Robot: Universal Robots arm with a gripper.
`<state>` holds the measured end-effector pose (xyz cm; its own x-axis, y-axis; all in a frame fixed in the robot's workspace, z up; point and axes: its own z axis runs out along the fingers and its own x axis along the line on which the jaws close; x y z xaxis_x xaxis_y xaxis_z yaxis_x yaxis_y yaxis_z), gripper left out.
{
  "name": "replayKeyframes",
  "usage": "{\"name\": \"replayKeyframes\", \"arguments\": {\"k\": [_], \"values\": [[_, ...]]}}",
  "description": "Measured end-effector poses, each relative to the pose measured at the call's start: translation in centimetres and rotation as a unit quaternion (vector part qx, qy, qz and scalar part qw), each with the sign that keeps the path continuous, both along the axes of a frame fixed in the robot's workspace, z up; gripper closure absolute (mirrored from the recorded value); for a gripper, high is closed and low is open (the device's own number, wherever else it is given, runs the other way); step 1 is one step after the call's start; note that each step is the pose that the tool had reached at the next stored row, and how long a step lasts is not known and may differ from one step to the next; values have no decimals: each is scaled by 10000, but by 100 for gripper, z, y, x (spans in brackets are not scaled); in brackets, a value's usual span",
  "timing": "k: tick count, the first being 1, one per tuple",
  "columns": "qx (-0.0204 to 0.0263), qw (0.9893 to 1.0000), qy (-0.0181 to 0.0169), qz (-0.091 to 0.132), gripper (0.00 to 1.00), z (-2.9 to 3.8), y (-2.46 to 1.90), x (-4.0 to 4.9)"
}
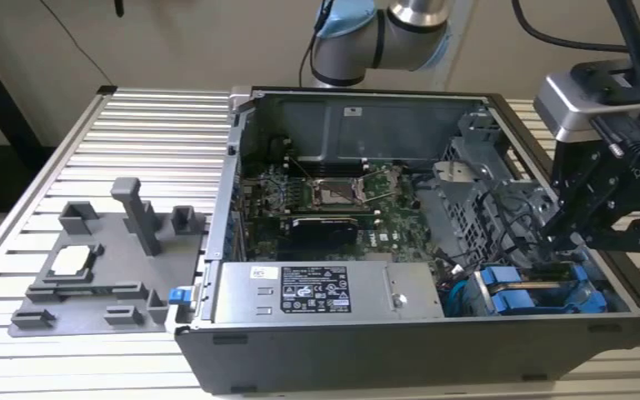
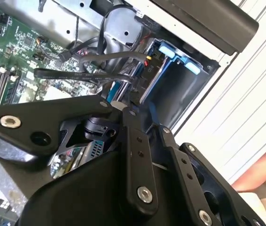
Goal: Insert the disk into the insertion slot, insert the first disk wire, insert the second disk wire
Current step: 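Insert the second disk wire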
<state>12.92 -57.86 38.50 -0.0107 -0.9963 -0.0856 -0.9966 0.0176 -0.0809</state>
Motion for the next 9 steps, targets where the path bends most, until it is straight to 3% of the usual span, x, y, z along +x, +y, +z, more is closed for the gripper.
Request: {"name": "replayKeyframes", "arguments": {"k": [9], "values": [[0, 10000, 1, 0, 76, 14, 0, 0]]}}
